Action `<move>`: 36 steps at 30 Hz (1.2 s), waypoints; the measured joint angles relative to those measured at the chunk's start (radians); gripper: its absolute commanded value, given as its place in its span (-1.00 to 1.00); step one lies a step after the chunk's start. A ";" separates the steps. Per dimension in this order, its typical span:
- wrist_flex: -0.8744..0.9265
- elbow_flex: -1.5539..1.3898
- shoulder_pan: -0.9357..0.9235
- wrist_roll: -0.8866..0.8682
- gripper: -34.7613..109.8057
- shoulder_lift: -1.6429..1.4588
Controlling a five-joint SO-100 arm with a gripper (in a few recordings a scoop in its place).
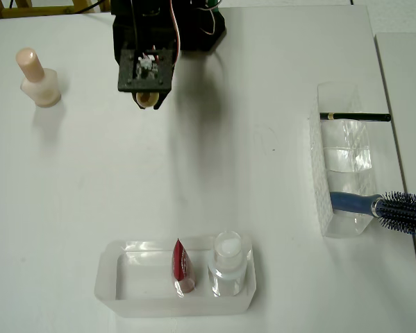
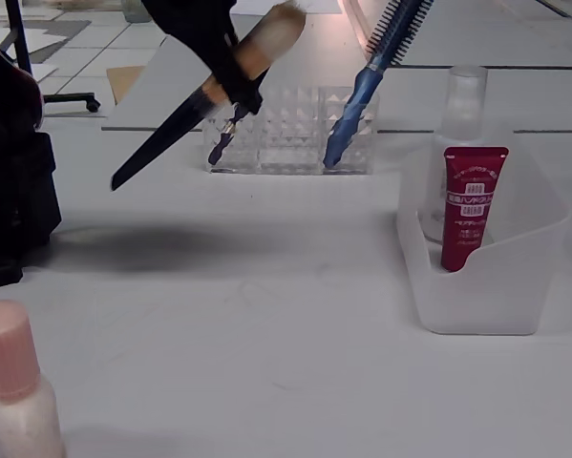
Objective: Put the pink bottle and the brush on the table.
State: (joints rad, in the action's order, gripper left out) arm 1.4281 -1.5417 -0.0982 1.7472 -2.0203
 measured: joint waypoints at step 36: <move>-0.719 -0.782 -0.601 0.584 -0.52 -0.071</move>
State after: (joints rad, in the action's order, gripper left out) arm 0.7087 -2.3240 -0.6995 2.3317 -2.0908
